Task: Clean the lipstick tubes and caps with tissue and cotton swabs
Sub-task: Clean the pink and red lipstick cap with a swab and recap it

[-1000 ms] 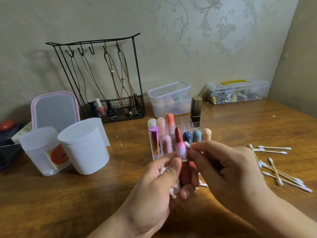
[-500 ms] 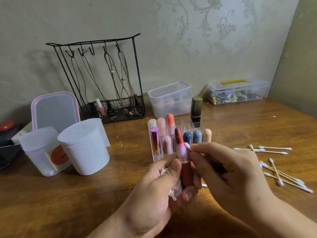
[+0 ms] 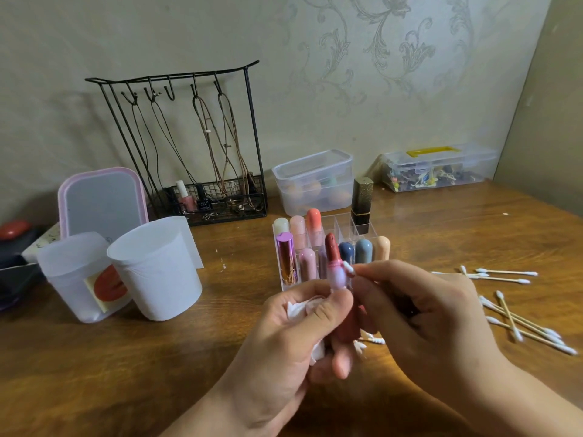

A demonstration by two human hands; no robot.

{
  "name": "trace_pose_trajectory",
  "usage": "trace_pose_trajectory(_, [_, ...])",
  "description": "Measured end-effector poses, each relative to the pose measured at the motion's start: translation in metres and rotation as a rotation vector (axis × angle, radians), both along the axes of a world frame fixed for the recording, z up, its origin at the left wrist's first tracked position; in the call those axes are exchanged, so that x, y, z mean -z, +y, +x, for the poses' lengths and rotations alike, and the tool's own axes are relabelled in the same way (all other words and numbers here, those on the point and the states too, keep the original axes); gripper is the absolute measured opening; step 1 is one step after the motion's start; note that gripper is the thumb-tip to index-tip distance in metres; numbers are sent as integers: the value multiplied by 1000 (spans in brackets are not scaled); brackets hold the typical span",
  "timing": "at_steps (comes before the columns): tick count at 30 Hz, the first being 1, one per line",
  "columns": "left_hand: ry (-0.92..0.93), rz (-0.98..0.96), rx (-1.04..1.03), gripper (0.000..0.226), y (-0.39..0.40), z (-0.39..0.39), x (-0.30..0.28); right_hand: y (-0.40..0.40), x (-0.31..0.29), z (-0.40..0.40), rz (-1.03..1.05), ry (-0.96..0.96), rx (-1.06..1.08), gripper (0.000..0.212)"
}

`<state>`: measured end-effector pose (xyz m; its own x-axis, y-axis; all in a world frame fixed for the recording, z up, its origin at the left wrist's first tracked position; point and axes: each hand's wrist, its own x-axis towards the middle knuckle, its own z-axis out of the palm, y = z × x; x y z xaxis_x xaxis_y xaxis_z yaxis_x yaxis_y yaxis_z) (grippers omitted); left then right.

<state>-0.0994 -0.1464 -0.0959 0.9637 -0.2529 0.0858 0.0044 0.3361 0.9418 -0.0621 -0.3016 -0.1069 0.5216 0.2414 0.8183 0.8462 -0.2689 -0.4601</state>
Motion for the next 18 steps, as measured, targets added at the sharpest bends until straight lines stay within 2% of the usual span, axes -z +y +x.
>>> trace_pose_trajectory(3, [26,-29,-65,4,-1,-1,-1,0,-1,-2,-88,-19,17,12])
trace_pose_trajectory(6, [13,37,-136,17,-1,0,0,0,2,0,-121,-42,79,11])
trace_pose_trajectory(9, [-29,137,-218,21,0,0,-1,0,2,0,-145,-71,100,17])
trace_pose_trajectory(11, [-72,143,-234,15,-1,-1,-4,-1,2,0,-146,-100,117,20])
trace_pose_trajectory(18, [-183,171,-253,29,-4,-2,-11,-3,1,-1,-169,-177,178,22])
